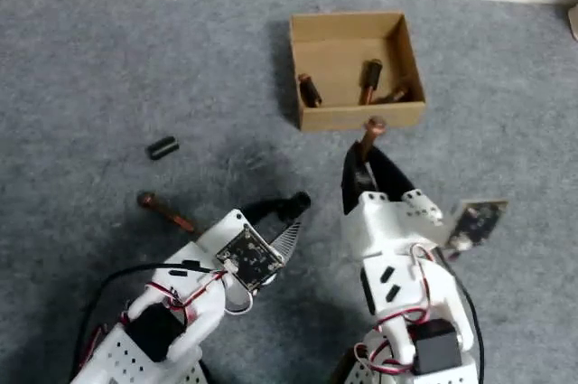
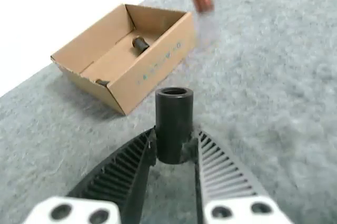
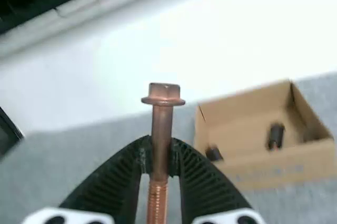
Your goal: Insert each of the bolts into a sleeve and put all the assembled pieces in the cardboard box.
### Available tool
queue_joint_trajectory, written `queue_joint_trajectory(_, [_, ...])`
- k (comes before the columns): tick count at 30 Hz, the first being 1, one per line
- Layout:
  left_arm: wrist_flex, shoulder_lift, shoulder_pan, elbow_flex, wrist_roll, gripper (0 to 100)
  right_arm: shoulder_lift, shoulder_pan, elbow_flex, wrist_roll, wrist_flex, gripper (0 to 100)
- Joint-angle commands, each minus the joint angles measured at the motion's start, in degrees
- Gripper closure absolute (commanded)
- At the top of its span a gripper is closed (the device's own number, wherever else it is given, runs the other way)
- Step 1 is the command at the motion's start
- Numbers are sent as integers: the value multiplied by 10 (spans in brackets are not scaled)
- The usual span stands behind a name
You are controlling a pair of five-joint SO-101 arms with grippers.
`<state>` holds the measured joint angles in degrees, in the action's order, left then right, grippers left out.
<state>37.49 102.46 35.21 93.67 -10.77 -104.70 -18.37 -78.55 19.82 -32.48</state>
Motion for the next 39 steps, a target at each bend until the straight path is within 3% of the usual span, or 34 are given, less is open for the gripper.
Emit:
queue_joint_trajectory(1, [-43,6,15,-6,5,996,-6,-22,55,8,23,994])
queue_joint_trajectory(8, [-43,6,31,-16,5,996,-6,-118,58,5,23,994])
queue_joint_trajectory(39, [1,7,52,-80,6,996,-6,-123,-15,4,21,994])
